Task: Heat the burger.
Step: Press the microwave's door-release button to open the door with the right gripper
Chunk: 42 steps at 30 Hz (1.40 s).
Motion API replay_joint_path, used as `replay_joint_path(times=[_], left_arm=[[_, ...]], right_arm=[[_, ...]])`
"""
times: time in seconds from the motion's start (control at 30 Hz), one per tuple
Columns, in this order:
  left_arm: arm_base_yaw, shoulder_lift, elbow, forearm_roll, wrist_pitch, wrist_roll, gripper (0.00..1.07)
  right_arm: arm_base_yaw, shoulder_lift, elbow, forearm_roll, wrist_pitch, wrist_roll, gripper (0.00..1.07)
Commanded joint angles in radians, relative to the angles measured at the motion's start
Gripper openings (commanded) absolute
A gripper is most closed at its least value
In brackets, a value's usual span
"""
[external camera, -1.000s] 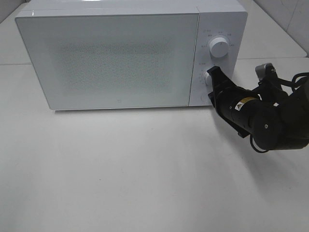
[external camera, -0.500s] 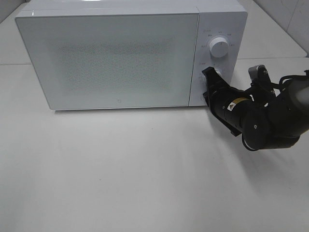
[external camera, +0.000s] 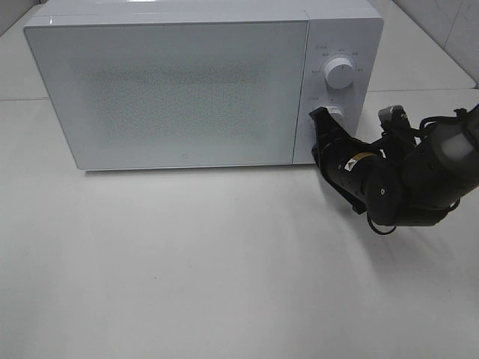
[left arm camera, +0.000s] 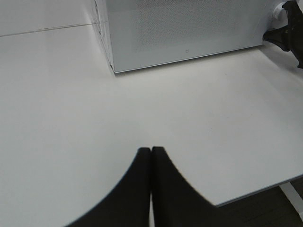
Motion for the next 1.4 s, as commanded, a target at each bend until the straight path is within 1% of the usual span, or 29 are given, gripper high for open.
replay_joint_path(times=[0.03,0.33,0.67,0.8,0.9,0.93,1.0,1.03,1.07,1.13,1.17,1.27,1.33,1.4], left_arm=[[-0.001,-0.021,0.003,-0.007,-0.016,0.003,0.00],[-0.001,-0.021,0.003,-0.007,-0.016,0.003,0.00],[-0.001,-0.021,0.003,-0.006,-0.016,0.003,0.00],[-0.001,-0.021,0.003,-0.006,-0.016,0.003,0.00],[-0.001,-0.021,0.003,-0.006,-0.016,0.003,0.00],[-0.001,-0.021,0.003,-0.006,-0.016,0.003,0.00],[-0.001,-0.021,0.003,-0.006,-0.016,0.003,0.00],[-0.001,-0.021,0.003,-0.006,-0.016,0.003,0.00],[-0.001,-0.021,0.003,-0.006,-0.016,0.003,0.00],[-0.001,-0.021,0.003,-0.006,-0.016,0.003,0.00],[-0.001,-0.021,0.003,-0.006,-0.016,0.003,0.00],[-0.001,-0.021,0.003,-0.006,-0.016,0.003,0.00],[-0.001,-0.021,0.003,-0.006,-0.016,0.003,0.00],[-0.001,-0.021,0.003,-0.006,-0.016,0.003,0.00]], right_arm=[[-0.007,-0.008,-0.055,0.008,-0.123,-0.007,0.01],[-0.007,0.024,-0.138,0.008,-0.116,-0.007,0.00],[-0.007,0.026,-0.146,0.018,-0.110,-0.034,0.01],[-0.007,0.024,-0.145,-0.002,-0.078,-0.034,0.01],[-0.007,0.024,-0.144,-0.038,-0.048,-0.034,0.01],[-0.007,0.024,-0.143,-0.073,-0.038,-0.034,0.01],[-0.007,0.024,-0.141,-0.084,-0.038,-0.034,0.01],[-0.007,0.018,-0.127,-0.101,-0.035,-0.034,0.01],[-0.007,0.004,-0.103,-0.095,-0.020,-0.037,0.01],[-0.007,-0.004,-0.089,-0.090,-0.013,-0.042,0.01],[-0.007,-0.019,-0.062,-0.088,-0.006,-0.068,0.01],[-0.007,-0.031,-0.047,-0.088,-0.004,-0.085,0.01],[-0.007,-0.082,0.005,-0.089,0.058,-0.148,0.01],[-0.007,-0.091,0.015,-0.089,0.073,-0.159,0.01]])
